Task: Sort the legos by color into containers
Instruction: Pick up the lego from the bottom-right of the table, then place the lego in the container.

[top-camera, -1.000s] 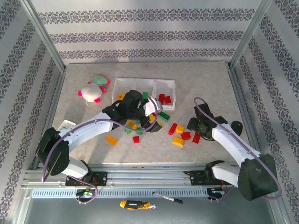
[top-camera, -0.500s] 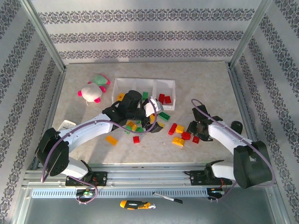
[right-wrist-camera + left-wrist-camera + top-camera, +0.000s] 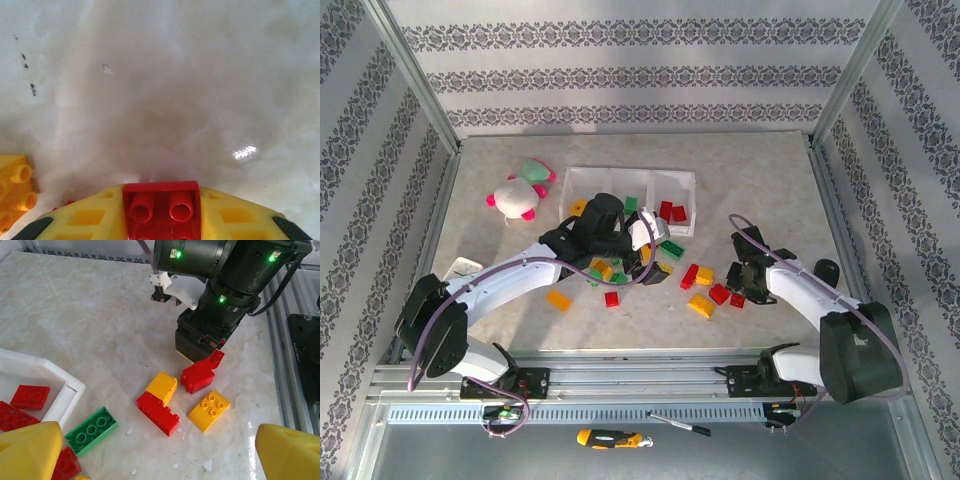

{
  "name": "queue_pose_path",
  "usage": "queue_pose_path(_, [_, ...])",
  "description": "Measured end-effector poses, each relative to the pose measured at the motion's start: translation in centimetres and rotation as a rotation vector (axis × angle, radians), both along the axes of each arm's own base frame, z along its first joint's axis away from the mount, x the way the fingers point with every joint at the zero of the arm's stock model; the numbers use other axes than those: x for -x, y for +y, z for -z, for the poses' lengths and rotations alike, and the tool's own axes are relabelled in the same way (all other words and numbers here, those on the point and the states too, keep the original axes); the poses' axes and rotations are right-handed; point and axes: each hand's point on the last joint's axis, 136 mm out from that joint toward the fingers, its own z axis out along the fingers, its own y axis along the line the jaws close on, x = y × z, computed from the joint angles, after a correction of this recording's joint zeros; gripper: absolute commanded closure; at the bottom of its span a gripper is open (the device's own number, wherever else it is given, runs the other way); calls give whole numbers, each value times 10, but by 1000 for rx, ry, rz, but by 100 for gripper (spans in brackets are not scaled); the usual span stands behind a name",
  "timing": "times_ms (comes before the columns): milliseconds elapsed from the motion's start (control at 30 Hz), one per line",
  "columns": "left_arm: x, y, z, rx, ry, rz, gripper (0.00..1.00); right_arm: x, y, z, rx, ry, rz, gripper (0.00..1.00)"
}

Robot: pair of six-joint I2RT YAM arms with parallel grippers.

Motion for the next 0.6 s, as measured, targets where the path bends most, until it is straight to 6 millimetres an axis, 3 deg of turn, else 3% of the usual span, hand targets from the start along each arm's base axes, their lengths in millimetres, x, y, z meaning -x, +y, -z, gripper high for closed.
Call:
queue_pose_path(100, [0,1,2,1,-5,-4,1,-8,3,-17,-8,-46,-5,70])
queue_pose_path(267, [2,10,14,-20,-5,-38,1,-39,20,-65,-27,-193,-54,72])
queue_pose_path(433, [8,27,24,-40,-2,-93,1,-77,54,-106,-28,-290,-153,71])
queue_pose_path(600, [12,42,28,-46,6,-159,1,-129,100,-124,0,-339,-259,71])
